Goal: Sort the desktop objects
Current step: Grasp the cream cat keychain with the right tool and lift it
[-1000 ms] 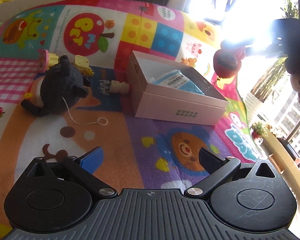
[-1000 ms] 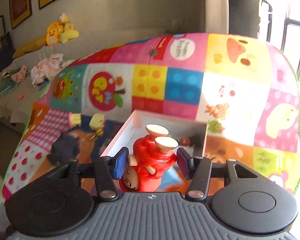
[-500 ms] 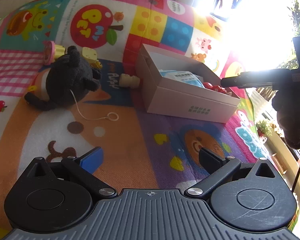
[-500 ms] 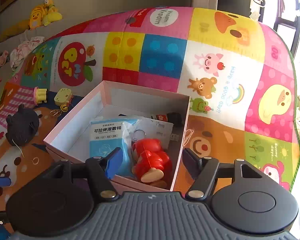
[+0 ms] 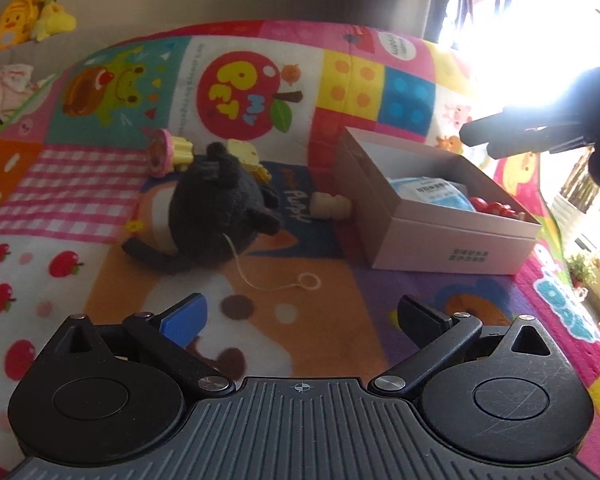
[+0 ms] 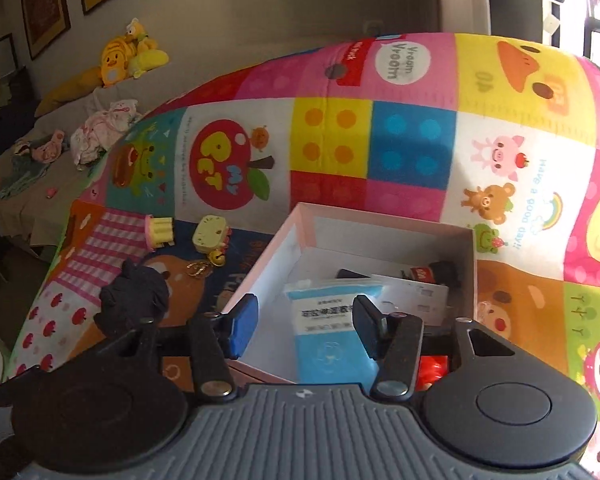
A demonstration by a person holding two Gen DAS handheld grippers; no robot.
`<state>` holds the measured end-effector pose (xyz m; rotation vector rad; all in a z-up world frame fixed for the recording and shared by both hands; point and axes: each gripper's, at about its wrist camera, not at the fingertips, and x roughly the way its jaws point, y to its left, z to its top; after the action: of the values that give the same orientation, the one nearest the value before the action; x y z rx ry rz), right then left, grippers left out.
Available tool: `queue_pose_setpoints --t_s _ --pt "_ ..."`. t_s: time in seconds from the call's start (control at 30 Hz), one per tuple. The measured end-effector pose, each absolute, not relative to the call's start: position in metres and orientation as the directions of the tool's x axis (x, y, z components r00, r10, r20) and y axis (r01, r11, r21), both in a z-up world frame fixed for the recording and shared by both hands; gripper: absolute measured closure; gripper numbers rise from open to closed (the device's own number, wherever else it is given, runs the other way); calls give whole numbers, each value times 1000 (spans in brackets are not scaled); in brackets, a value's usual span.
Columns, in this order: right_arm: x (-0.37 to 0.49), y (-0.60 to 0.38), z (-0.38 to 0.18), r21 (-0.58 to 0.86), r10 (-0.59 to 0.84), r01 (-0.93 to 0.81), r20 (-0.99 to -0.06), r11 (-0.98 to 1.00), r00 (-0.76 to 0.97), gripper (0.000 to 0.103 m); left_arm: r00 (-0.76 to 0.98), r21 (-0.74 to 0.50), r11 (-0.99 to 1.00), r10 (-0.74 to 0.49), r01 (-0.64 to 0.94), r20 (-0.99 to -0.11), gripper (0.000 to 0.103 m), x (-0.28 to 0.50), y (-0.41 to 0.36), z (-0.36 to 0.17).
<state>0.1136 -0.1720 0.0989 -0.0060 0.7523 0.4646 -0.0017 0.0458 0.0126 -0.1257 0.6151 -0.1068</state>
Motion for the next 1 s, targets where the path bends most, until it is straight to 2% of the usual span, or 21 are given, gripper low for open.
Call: queue_pose_setpoints --t_s 0.1,0.33,0.37,0.43,0.5,0.53,0.6,0.63,0.8,1.0 --pt "144 -129 100 189 430 -429 -692 883 580 46 817 -156 987 -64 -32 -573 0 10 70 8" --pt "236 -30 60 162 352 -385 -793 909 498 45 803 -188 979 -55 -71 -593 0 12 81 0" --pt "250 -20 51 164 337 -362 -803 918 492 39 803 -190 979 -58 -70 -593 0 11 81 0" --pt "271 -5 35 190 331 -323 -818 927 470 33 800 -200 977 -63 -72 -597 0 12 81 -2" --pt "287 7 21 204 319 -287 -835 936 448 33 793 -214 974 -70 -77 -605 0 13 83 -4" --pt "293 12 14 205 312 -275 -842 939 440 33 793 -220 972 -73 -78 -605 0 13 84 -4" --pt "295 19 6 194 311 -300 -855 934 416 55 795 -230 970 -79 -78 -601 0 13 85 -4" --pt "292 20 6 193 319 -322 -857 927 404 60 796 -232 970 -81 -76 -600 0 12 85 -4" --pt "238 11 23 130 339 -471 -855 872 392 62 797 -239 968 -88 -72 -597 0 12 85 -3" --pt "147 -55 71 152 454 -609 -806 779 380 65 796 -229 971 -82 -72 -600 0 12 83 -4"
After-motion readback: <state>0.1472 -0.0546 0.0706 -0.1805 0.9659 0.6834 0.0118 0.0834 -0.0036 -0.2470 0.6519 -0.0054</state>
